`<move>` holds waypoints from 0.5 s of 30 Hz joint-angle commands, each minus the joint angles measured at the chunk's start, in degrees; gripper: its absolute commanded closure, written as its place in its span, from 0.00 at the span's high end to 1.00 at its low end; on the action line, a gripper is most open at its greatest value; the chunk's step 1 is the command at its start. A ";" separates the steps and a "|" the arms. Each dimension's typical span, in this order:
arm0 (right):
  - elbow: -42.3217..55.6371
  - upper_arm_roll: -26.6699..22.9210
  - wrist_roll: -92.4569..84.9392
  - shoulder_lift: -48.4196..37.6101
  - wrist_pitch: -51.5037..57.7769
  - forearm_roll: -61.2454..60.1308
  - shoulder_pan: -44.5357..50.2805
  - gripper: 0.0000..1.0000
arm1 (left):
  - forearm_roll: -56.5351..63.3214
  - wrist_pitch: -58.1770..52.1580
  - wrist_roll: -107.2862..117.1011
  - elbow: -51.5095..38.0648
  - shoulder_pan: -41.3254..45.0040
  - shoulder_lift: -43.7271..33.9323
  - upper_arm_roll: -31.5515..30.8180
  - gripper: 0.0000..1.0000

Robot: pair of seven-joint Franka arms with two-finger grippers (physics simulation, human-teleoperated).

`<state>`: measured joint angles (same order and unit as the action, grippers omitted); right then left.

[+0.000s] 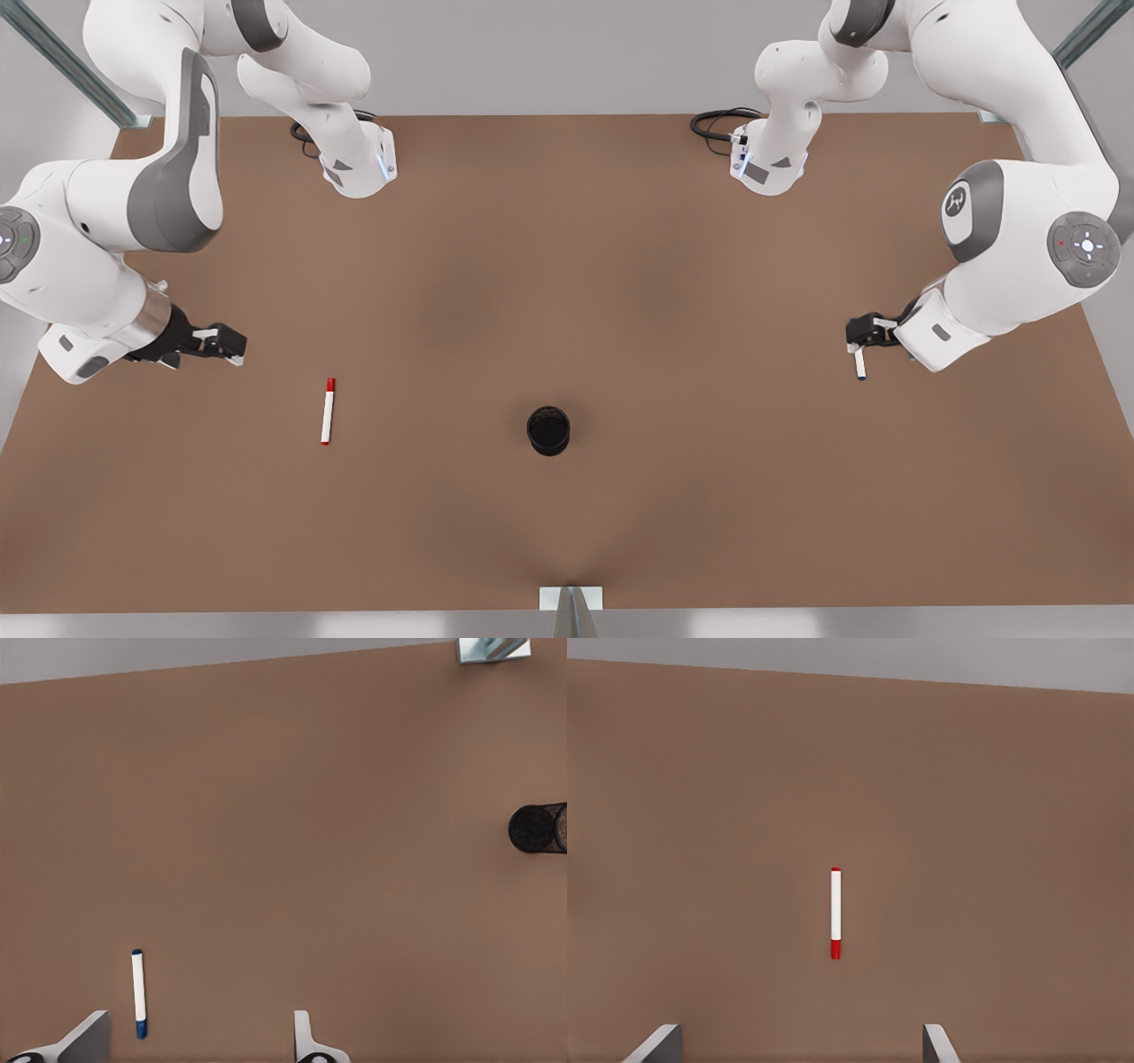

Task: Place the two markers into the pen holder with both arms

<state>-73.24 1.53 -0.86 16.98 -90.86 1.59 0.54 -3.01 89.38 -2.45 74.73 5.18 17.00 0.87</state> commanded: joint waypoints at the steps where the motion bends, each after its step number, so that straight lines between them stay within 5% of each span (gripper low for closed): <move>1: 0.03 -0.04 -0.20 0.07 -1.34 -0.10 -0.19 1.00 | 0.02 0.18 -0.28 -0.03 -0.25 0.05 0.01 1.00; 5: -0.06 -0.30 0.50 3.67 -2.40 -0.10 -1.07 1.00 | 0.02 5.17 -0.28 3.56 -1.92 1.55 1.67 1.00; 10: -0.23 0.05 1.91 5.96 -4.77 0.17 -0.19 1.00 | -5.86 30.58 -7.56 25.72 -2.36 1.46 10.20 1.00; 15: -4.27 0.67 4.81 8.51 -11.18 -0.54 0.43 1.00 | -7.01 42.36 -12.23 37.06 -3.15 2.34 11.69 1.00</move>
<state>-76.53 2.02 0.28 25.20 -96.99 1.36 0.90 -8.93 118.00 -5.50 110.46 2.05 19.35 12.19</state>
